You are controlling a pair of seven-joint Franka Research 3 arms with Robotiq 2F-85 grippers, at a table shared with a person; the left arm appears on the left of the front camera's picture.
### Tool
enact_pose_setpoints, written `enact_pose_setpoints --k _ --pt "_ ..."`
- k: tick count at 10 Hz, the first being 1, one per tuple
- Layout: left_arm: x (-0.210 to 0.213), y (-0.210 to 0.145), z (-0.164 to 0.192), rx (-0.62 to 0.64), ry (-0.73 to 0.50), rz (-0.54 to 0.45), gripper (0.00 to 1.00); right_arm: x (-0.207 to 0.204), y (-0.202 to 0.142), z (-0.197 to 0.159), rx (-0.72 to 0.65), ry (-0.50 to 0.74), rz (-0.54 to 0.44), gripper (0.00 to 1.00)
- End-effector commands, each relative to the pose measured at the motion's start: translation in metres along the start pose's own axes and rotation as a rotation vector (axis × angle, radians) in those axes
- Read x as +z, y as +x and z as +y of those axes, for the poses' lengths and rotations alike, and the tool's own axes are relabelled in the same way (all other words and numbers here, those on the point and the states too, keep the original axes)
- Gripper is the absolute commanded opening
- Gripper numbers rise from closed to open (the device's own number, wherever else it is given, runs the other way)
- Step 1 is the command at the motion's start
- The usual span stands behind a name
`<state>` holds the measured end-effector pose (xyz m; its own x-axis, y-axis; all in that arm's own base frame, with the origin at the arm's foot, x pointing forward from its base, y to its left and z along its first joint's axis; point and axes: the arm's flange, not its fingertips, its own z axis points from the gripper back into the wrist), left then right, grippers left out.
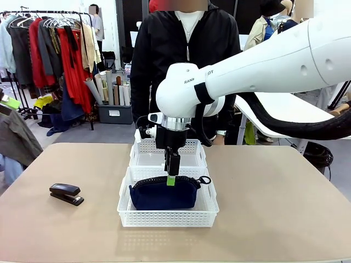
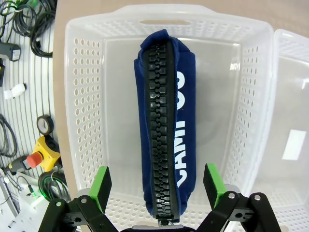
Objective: Distribute items into two baskets.
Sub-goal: Pick up the Stapler that the person points to.
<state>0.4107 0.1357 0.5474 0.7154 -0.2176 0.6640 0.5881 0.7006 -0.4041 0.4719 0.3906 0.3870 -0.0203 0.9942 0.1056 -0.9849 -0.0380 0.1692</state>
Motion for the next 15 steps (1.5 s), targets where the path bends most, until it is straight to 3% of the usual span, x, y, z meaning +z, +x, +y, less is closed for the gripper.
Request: enact_pose_setpoints --k 1,3,4,8,11,15 --pt "0.0 0.0 -0.002 -0.001 0.001 -0.008 1.0 0.0 0.0 0.0 0.0 0.0 0.0 1.0" --pt "0.0 0.0 -0.002 -0.001 0.001 -0.008 1.0 0.019 -0.016 -0.008 -0.093 0.023 -0.047 1.0" --pt "0.0 0.0 -0.002 -0.001 0.001 -0.008 1.0 0.034 -0.039 -0.007 -0.157 0.078 -0.127 1.0" --pt "0.0 0.0 -0.002 -0.001 0.001 -0.008 1.0 0.079 -0.122 0.008 -0.391 0.05 -0.338 1.0" --pt "0.0 0.0 -0.002 -0.001 0.001 -0.008 1.0 0.116 -0.172 0.033 -0.511 0.0 -0.408 1.0" --pt "0.0 0.0 -0.002 -0.001 0.001 -0.008 1.0 0.136 -0.285 0.052 -0.667 0.057 -0.59 1.0"
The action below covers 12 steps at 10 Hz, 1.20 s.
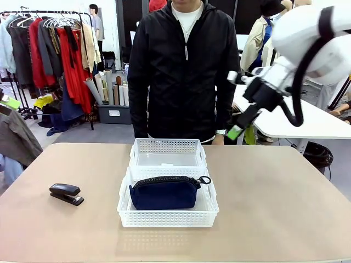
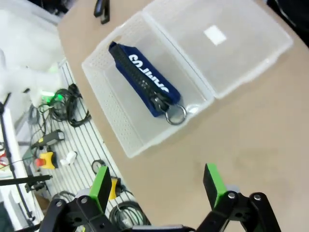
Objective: Distribute items into two baskets.
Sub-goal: Pick up the Stapler that the person points to.
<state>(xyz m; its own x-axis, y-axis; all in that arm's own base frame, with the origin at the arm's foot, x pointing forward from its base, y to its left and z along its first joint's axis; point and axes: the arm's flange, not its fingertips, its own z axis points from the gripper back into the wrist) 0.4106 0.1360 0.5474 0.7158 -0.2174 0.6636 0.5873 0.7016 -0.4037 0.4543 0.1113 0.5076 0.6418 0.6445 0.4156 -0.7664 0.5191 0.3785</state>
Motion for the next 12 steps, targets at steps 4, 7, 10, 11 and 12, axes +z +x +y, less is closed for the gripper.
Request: enact_pose_setpoints --k 4,7,10,11,12 --pt "-0.001 0.0 -0.002 -0.001 0.0 -0.008 1.0 0.035 -0.106 -0.075 -0.085 0.149 -0.266 1.0" --pt "-0.001 0.0 -0.002 -0.001 0.0 -0.008 1.0 0.06 -0.163 -0.076 -0.129 0.133 -0.468 1.0" --pt "-0.001 0.0 -0.002 -0.001 0.0 -0.008 1.0 0.085 -0.187 -0.084 -0.198 0.145 -0.525 1.0" --pt "-0.001 0.0 -0.002 -0.001 0.0 -0.008 1.0 0.093 -0.188 -0.084 -0.211 0.143 -0.539 1.0" --pt "-0.001 0.0 -0.002 -0.001 0.0 -0.008 1.0 0.099 -0.187 -0.085 -0.213 0.147 -0.55 1.0"
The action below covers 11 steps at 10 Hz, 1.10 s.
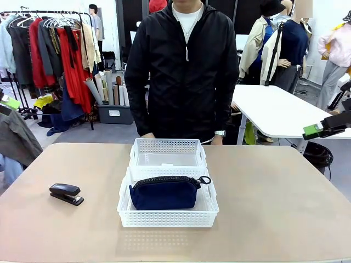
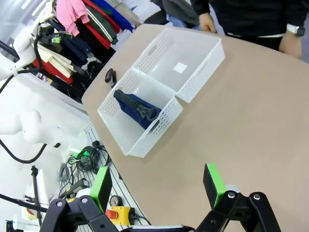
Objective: Distribute items into two baskets.
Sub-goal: Pick up the Stapler that the person points to.
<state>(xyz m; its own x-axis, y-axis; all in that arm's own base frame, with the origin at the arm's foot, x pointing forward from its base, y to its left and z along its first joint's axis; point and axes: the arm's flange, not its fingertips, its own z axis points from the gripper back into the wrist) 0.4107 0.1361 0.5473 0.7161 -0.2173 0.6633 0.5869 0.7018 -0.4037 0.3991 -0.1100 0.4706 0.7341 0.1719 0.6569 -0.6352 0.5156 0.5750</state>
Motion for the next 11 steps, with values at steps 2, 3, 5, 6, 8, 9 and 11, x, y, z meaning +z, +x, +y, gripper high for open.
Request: enact_pose_setpoints --k 2,3,5,6,8,9,11 --pt "-0.001 0.0 -0.002 -0.002 0.0 -0.008 1.0 0.009 0.014 0.003 -0.017 0.028 -0.056 1.0" --pt "-0.001 0.0 -0.002 -0.002 0.0 -0.008 1.0 0.013 0.015 0.002 -0.016 0.025 -0.069 1.0" --pt "-0.001 0.0 -0.002 -0.002 0.0 -0.008 1.0 0.015 0.017 0.002 -0.018 0.021 -0.089 1.0" --pt "-0.001 0.0 -0.002 -0.002 0.0 -0.008 1.0 0.016 0.018 0.002 -0.022 0.015 -0.101 1.0" --pt "-0.001 0.0 -0.002 -0.002 0.0 -0.008 1.0 0.016 0.02 0.001 -0.023 0.016 -0.102 1.0" --pt "-0.001 0.0 -0.002 -0.002 0.0 -0.008 1.0 0.015 0.022 0.0 -0.031 0.016 -0.098 1.0" --pt "-0.001 0.0 -0.002 -0.002 0.0 -0.008 1.0 0.015 0.023 -0.001 -0.025 0.009 -0.102 1.0"
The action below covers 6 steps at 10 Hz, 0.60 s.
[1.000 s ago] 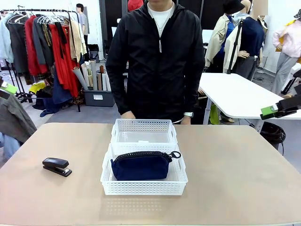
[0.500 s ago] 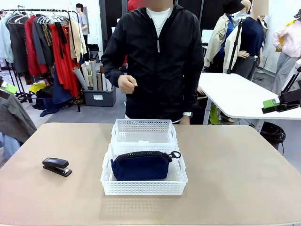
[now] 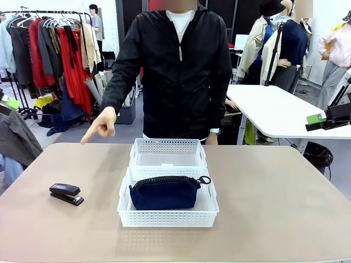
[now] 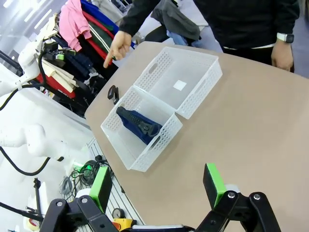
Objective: Distribute items into two baskets.
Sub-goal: Pick up the Stapler that the person points to.
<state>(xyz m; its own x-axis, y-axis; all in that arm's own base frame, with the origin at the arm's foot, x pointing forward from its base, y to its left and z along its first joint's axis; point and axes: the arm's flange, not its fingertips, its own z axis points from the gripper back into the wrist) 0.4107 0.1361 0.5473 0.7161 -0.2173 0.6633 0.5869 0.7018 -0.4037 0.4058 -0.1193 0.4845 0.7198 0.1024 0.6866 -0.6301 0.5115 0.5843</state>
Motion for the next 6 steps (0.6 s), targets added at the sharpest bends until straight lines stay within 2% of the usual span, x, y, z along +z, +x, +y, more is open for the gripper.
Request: enact_pose_setpoints --k 1,6 --pt "-0.0007 0.0001 -0.0022 -0.002 0.0 -0.008 1.0 -0.0001 -0.0009 0.001 0.0 0.001 -0.001 1.0" --pt "-0.0007 0.0001 -0.0022 -0.002 0.0 -0.008 1.0 -0.0001 -0.0009 0.001 0.0 0.001 -0.001 1.0"
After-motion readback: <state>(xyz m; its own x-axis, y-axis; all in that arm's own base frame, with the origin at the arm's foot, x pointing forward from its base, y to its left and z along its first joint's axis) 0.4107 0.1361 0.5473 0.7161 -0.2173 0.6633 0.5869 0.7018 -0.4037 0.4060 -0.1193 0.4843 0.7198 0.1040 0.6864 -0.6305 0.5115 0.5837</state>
